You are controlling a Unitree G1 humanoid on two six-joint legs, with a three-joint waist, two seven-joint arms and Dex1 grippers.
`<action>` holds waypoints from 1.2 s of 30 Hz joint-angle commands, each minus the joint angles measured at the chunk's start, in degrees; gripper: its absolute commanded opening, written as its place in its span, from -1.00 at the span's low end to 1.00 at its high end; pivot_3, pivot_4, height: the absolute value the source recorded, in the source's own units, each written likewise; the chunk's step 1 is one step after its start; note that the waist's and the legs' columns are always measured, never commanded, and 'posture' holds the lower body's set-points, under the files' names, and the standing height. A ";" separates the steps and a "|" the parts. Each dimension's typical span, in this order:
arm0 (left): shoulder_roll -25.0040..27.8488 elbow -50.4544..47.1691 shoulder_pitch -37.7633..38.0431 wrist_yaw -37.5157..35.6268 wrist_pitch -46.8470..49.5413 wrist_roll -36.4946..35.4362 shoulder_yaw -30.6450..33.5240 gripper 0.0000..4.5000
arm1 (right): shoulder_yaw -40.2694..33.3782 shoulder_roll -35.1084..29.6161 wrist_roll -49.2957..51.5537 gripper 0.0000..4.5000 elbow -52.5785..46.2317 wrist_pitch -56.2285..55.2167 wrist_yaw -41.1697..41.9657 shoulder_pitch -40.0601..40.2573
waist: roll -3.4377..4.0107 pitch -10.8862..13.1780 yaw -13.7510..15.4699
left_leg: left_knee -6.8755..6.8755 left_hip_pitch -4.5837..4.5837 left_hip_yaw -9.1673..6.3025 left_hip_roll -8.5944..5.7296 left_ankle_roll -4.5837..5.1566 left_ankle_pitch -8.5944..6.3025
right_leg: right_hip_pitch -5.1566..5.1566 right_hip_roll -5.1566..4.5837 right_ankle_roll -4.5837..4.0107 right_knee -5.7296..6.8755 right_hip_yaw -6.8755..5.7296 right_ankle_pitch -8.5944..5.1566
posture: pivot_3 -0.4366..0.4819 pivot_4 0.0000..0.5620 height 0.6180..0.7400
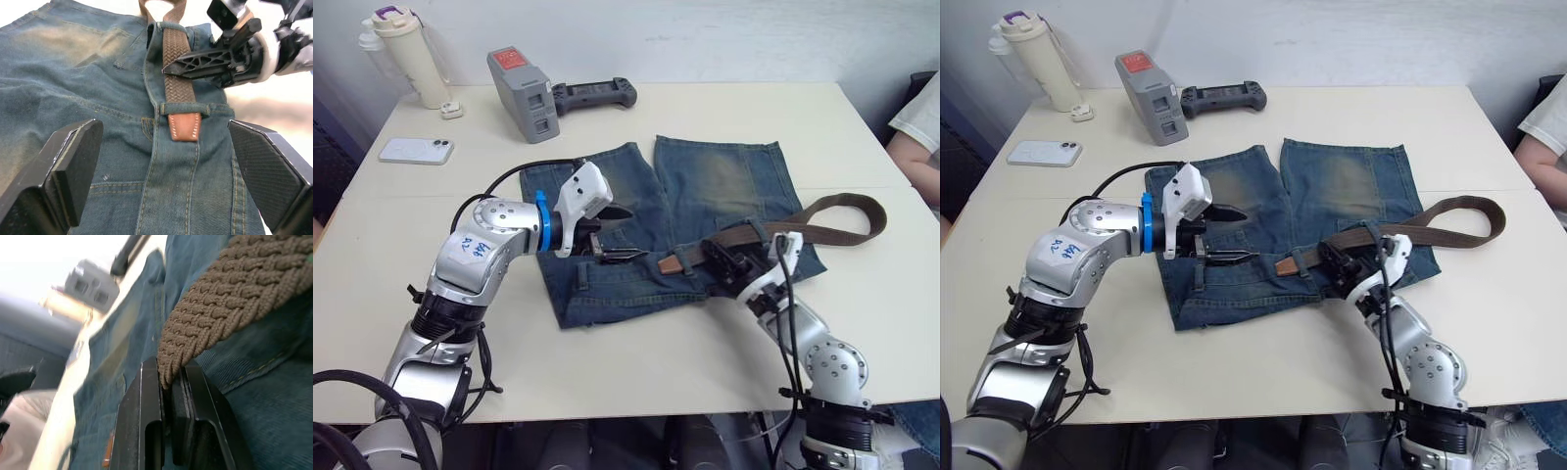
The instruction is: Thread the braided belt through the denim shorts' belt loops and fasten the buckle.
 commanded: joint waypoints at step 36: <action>-1.84 6.05 1.95 -2.94 -20.53 11.84 -3.57 1.00 | -0.76 -19.16 23.61 0.97 -12.51 17.77 -19.75 1.41 | 0.00 -0.09 1.01 | 0.13 -0.08 -0.02 -0.06 0.07 -0.04 | 0.05 -0.07 -0.01 -0.02 -0.05 0.00 | -0.05 -0.47 -0.25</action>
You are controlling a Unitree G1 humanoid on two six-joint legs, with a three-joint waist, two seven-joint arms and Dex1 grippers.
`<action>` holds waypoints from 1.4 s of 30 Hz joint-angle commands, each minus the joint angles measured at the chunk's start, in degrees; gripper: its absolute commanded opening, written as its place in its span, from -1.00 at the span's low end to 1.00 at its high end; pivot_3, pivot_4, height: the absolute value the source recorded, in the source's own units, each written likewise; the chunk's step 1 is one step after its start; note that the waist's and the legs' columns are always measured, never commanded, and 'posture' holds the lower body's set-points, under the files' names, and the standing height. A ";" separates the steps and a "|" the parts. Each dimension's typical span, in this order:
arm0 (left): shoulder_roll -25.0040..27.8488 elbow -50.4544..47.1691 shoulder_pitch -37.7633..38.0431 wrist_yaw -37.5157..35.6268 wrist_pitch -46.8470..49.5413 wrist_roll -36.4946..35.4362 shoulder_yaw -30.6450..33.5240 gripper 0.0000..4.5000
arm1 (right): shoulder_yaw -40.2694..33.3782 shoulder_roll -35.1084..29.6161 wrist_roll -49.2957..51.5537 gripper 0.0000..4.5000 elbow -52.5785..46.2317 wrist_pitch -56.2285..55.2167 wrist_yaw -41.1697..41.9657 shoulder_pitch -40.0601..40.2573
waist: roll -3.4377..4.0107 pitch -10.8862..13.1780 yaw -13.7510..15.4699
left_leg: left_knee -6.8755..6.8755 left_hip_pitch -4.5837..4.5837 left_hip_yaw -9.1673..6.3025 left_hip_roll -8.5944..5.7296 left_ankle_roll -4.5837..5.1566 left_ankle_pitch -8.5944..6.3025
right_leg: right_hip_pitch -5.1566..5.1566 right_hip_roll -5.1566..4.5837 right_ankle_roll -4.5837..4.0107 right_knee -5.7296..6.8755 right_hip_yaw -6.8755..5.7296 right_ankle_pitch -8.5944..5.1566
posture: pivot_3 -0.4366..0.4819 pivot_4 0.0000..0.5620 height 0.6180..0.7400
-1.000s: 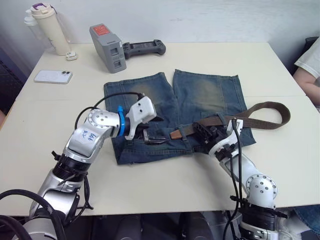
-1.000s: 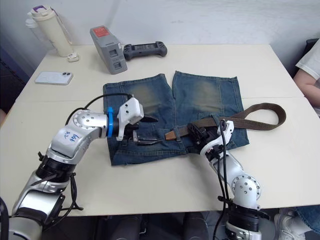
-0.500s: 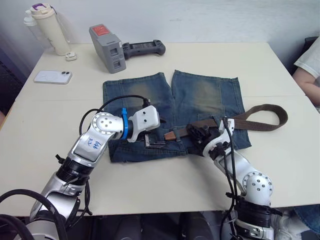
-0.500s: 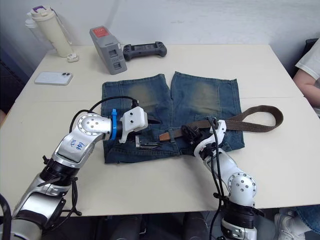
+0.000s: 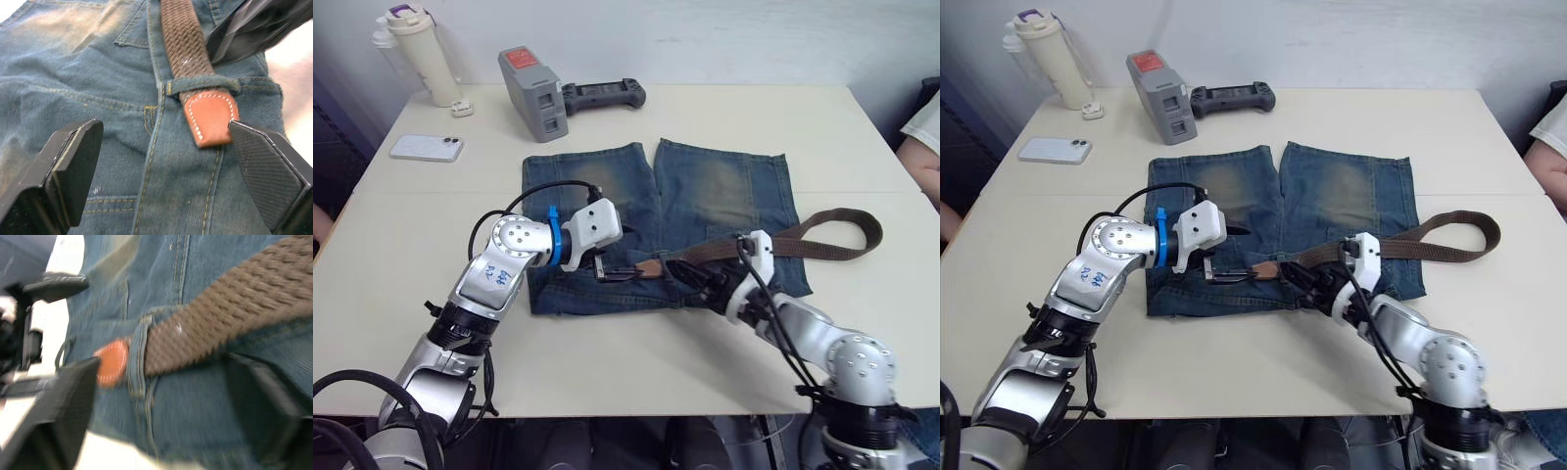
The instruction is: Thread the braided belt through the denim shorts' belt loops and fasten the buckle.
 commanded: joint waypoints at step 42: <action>-2.68 12.03 -5.20 -7.47 -28.24 11.66 -3.84 0.10 | 8.81 -17.06 -38.60 -1.00 -8.29 8.30 24.19 -1.49 | 0.03 0.01 0.49 | 0.05 0.01 -0.02 0.00 0.05 -0.02 | 0.11 0.01 0.04 -0.09 -0.10 0.02 | -0.05 -0.47 -0.25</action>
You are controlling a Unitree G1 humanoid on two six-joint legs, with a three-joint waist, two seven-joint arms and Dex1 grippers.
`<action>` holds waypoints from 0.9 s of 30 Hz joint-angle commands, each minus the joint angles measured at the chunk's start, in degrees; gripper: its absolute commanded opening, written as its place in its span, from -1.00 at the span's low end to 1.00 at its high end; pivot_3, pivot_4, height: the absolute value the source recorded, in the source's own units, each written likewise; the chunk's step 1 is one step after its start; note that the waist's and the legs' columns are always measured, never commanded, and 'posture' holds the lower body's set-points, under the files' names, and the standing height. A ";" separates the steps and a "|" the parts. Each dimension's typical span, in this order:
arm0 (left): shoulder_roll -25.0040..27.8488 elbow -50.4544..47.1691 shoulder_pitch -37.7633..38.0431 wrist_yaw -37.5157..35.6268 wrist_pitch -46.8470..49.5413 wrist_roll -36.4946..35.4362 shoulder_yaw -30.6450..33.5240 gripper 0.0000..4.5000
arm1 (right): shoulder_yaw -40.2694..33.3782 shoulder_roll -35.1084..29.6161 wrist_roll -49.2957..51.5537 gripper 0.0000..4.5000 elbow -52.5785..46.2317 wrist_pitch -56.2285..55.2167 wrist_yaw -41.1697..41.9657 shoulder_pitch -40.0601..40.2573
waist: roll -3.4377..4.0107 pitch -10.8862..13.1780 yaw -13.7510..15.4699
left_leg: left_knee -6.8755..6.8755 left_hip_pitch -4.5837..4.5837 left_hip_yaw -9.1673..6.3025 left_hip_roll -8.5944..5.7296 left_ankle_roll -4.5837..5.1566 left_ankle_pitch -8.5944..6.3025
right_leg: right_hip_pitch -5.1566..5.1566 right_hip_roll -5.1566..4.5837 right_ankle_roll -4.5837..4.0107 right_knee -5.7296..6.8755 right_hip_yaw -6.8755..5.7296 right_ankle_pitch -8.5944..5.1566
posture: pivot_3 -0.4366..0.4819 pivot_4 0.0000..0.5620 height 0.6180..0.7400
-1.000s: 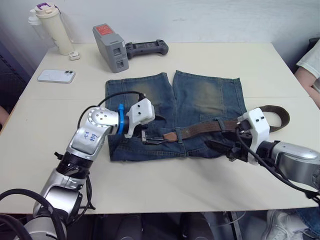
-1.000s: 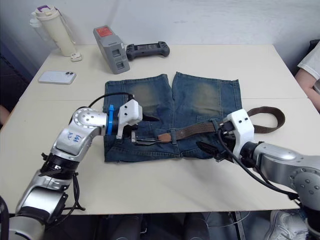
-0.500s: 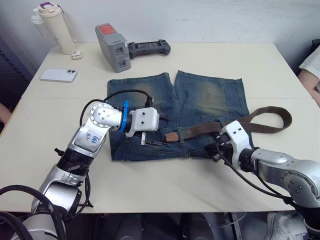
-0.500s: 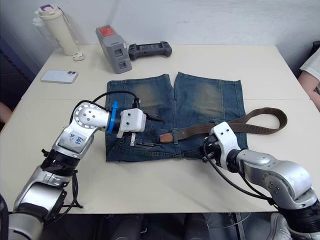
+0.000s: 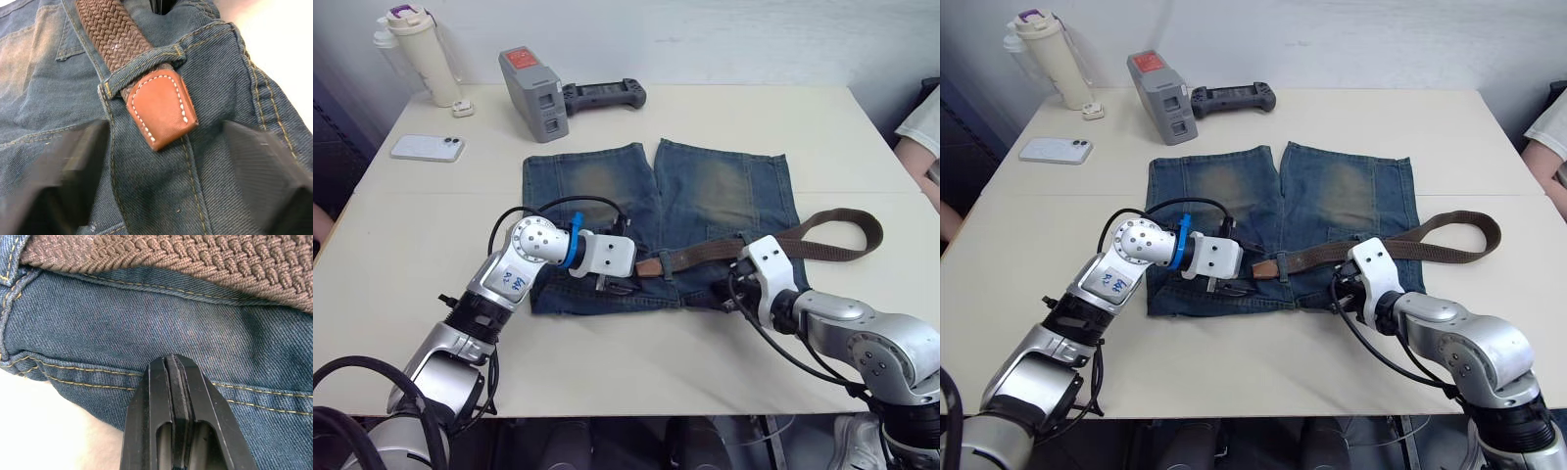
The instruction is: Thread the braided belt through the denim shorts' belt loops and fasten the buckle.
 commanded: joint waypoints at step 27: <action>-2.83 -2.48 -1.00 -1.64 3.89 -6.73 5.37 -0.13 | -1.16 3.18 -4.74 -1.00 -1.98 4.33 2.34 0.11 | -0.01 0.00 -0.06 | 0.01 0.00 -0.02 0.00 0.00 0.00 | 0.01 0.00 0.00 0.00 -0.01 0.00 | -0.05 -0.47 -0.25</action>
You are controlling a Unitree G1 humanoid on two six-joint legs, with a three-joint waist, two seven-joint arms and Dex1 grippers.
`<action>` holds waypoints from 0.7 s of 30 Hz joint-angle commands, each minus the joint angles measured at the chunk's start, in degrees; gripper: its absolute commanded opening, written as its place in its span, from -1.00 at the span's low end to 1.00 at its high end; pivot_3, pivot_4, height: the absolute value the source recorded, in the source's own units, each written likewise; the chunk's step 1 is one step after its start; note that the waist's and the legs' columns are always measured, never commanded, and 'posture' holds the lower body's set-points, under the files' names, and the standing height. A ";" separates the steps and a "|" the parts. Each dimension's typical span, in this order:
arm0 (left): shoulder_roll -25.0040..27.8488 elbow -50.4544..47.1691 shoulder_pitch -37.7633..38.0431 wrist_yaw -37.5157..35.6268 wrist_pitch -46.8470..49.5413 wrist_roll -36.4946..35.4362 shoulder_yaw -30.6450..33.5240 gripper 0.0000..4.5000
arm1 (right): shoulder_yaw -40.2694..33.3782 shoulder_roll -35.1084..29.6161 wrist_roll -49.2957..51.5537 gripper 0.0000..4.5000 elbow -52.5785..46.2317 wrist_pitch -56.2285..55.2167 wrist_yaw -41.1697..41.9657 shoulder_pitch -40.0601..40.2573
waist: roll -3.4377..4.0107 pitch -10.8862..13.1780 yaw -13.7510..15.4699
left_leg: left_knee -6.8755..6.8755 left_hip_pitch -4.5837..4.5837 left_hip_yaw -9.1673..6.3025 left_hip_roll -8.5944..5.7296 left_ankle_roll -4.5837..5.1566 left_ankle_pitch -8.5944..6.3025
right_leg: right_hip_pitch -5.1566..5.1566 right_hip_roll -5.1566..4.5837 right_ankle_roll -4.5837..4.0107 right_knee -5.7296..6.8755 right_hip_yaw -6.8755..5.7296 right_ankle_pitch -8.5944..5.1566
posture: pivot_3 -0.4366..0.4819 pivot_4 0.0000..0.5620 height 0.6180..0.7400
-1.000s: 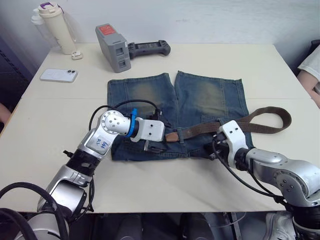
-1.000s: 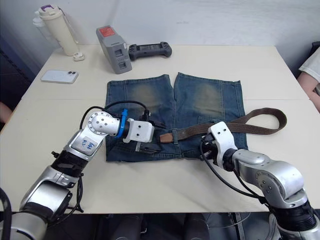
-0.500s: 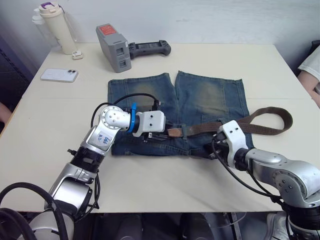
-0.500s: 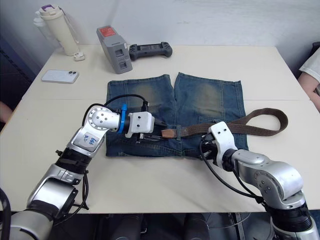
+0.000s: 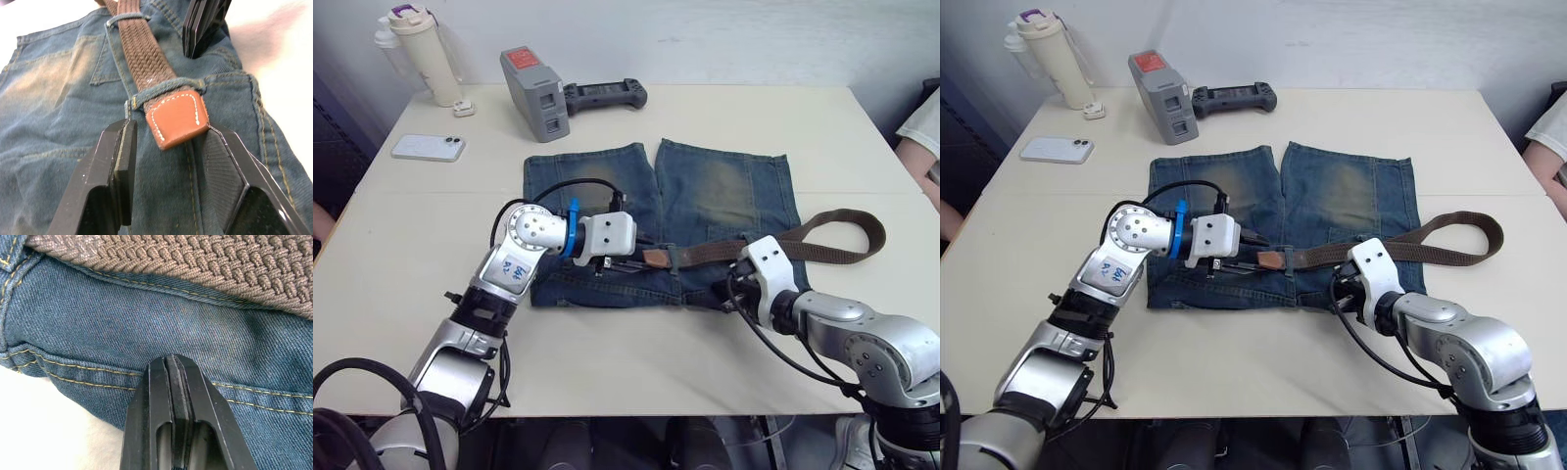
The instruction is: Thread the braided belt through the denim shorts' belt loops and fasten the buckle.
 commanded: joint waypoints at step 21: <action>10.79 -1.20 0.80 -4.26 -4.39 -2.09 5.10 -0.98 | -0.30 -0.49 -4.35 -1.00 3.73 1.94 2.92 0.01 | -0.04 -0.03 -0.74 | -0.01 0.03 -0.04 0.00 0.00 0.00 | 0.05 0.00 0.00 0.00 -0.04 0.00 | -0.05 -0.47 -0.25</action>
